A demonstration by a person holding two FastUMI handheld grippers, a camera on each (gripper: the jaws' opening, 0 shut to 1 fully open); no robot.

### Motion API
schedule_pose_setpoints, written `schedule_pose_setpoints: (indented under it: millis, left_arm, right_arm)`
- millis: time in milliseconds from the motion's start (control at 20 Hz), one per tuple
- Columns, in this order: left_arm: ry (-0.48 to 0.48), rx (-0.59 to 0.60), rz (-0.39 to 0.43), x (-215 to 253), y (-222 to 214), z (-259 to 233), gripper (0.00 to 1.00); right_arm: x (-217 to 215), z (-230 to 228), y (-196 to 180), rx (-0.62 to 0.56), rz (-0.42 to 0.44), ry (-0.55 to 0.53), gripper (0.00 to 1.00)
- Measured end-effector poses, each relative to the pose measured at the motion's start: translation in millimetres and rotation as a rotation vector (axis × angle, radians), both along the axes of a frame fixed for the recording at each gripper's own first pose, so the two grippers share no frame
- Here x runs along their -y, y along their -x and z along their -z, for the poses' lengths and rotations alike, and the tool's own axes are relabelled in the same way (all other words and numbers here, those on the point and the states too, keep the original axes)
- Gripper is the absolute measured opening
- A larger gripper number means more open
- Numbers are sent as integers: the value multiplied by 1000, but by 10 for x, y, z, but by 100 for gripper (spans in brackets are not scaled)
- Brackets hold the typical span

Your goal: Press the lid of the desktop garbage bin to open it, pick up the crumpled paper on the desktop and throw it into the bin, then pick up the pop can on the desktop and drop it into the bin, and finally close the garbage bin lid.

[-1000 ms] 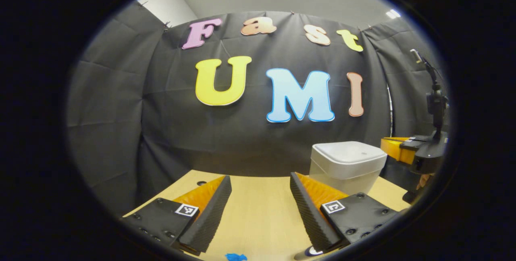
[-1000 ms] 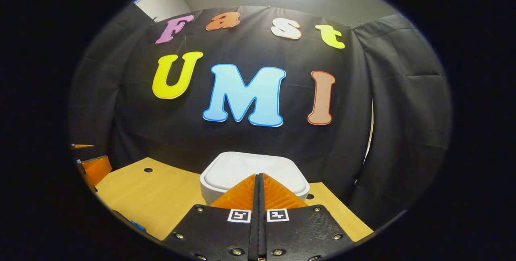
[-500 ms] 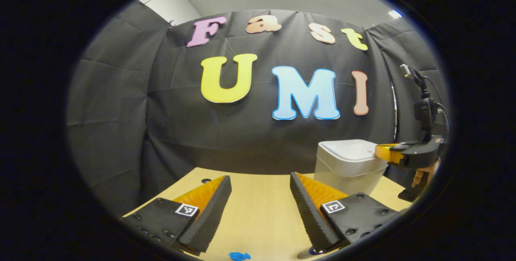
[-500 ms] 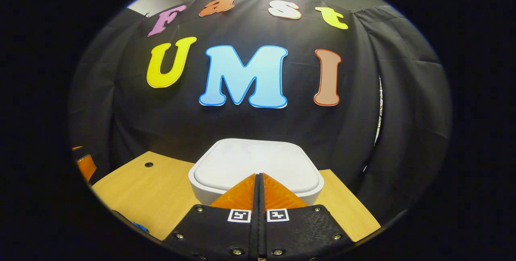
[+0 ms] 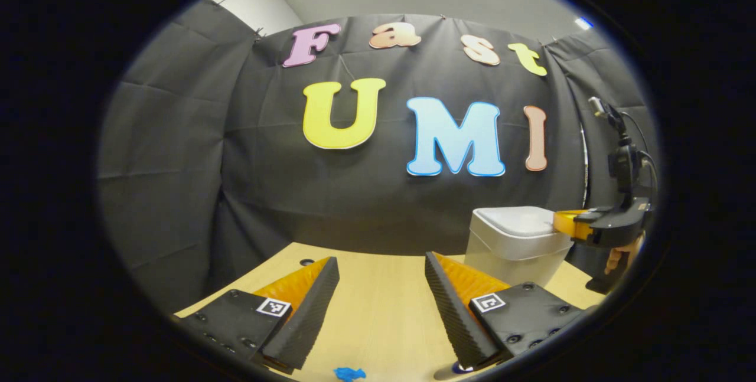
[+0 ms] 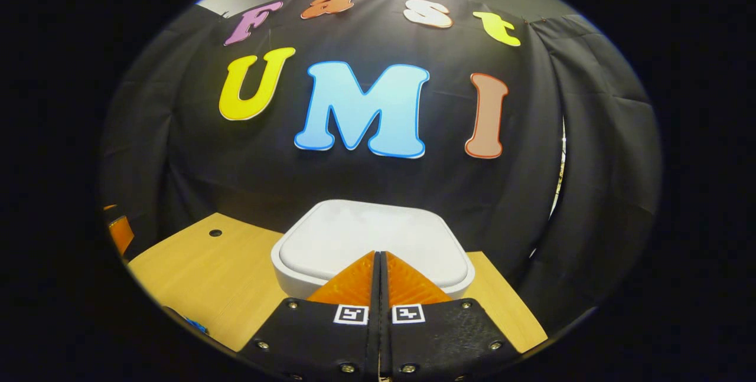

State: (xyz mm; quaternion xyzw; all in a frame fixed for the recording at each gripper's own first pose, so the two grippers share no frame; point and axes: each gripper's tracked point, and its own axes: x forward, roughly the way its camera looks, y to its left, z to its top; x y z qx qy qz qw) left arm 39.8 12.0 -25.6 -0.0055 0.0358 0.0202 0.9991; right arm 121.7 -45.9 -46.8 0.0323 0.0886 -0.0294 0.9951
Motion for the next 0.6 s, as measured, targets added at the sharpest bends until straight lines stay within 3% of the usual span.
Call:
schedule_pose_setpoints:
  millis: [350, 600]
  left_arm:
    - [-10, 19, -21, -34, 131, -79, 99]
    - [28, 3, -34, -142, 173, 11, 95]
  right_arm:
    - [135, -549, -111, 121, 34, -12, 0]
    - [174, -676, -91, 168, 54, -15, 0]
